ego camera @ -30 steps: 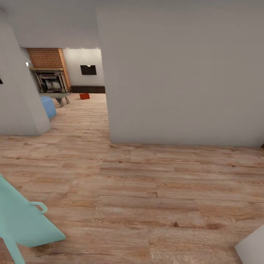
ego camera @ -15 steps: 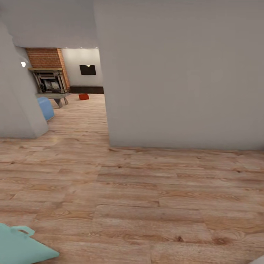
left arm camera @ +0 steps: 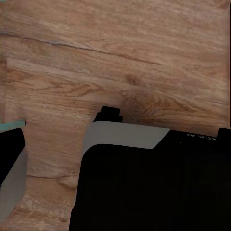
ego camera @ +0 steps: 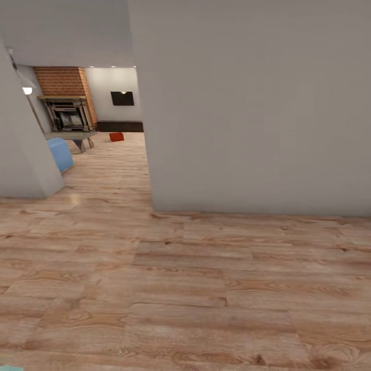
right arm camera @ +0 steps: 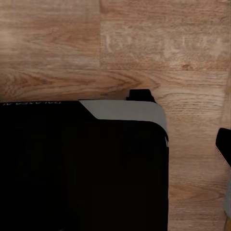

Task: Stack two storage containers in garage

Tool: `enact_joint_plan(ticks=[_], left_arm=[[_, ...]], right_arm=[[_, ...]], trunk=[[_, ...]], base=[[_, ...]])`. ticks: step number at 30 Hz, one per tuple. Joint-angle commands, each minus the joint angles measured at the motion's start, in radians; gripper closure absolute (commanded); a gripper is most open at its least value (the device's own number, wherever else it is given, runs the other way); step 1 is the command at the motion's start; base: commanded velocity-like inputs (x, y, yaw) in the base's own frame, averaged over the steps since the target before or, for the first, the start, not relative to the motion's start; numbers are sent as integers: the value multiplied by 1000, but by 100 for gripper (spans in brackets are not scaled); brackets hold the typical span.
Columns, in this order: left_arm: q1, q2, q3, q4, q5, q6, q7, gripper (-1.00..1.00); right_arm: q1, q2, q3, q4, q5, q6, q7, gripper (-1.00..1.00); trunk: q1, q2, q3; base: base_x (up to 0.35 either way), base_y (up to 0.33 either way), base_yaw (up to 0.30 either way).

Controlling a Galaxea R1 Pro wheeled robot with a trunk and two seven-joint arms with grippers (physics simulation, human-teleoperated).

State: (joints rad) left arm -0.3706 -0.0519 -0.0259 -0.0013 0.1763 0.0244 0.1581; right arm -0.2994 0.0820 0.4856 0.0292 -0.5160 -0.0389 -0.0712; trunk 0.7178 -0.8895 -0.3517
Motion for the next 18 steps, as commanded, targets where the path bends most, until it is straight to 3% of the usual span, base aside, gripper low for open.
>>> enact_joint_plan(ticks=[1, 18], left_arm=[[-1, 0, -3, 0, 7, 2, 3, -100], [-1, 0, -3, 0, 7, 2, 2, -100]], right_arm=[[-1, 1, 8, 3, -9, -4, -1, -100], [-1, 1, 9, 3, -9, -4, -1, -100]], trunk=[[1, -1, -1], [1, -1, -1]], base=[[323, 0, 0], [323, 0, 0]])
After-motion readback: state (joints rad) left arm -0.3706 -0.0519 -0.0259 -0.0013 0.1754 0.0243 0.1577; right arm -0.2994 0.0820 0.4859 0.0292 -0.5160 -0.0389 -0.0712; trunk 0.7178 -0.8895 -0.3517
